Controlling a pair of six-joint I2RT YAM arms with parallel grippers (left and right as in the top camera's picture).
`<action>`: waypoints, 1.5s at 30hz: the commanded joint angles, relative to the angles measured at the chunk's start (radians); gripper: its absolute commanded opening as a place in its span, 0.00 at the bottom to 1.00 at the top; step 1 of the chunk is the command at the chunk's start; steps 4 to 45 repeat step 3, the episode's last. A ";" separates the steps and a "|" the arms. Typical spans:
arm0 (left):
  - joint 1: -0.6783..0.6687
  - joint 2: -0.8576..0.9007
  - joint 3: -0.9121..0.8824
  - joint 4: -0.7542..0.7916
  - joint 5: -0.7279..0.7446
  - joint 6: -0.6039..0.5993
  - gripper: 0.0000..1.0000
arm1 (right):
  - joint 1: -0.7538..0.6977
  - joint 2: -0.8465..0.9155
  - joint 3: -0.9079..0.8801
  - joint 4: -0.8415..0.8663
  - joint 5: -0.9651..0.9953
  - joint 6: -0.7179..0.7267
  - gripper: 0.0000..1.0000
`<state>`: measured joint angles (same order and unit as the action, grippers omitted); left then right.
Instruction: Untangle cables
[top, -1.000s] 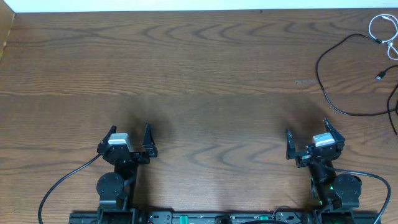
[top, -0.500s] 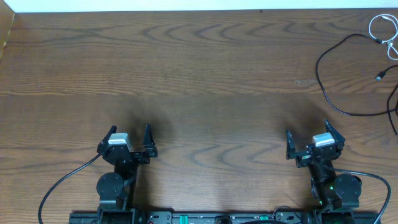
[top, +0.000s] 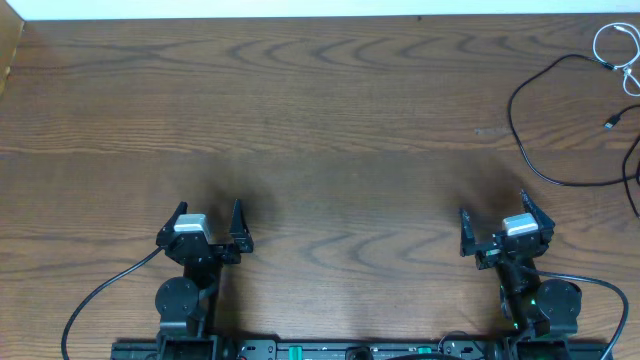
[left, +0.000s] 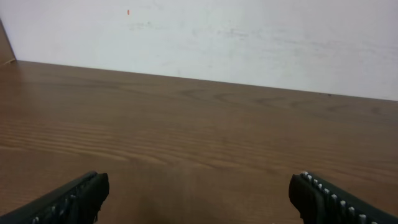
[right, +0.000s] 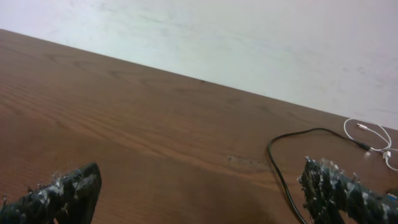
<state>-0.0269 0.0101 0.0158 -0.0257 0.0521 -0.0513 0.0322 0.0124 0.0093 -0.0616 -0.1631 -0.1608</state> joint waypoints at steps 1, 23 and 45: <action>0.006 -0.005 -0.012 -0.045 -0.019 0.010 0.98 | 0.006 -0.006 -0.004 -0.002 0.003 0.018 0.99; 0.006 -0.005 -0.012 -0.045 -0.019 0.010 0.98 | 0.006 -0.006 -0.004 -0.002 0.003 0.018 0.99; 0.006 -0.005 -0.012 -0.045 -0.019 0.010 0.98 | 0.006 -0.006 -0.004 -0.002 0.003 0.018 0.99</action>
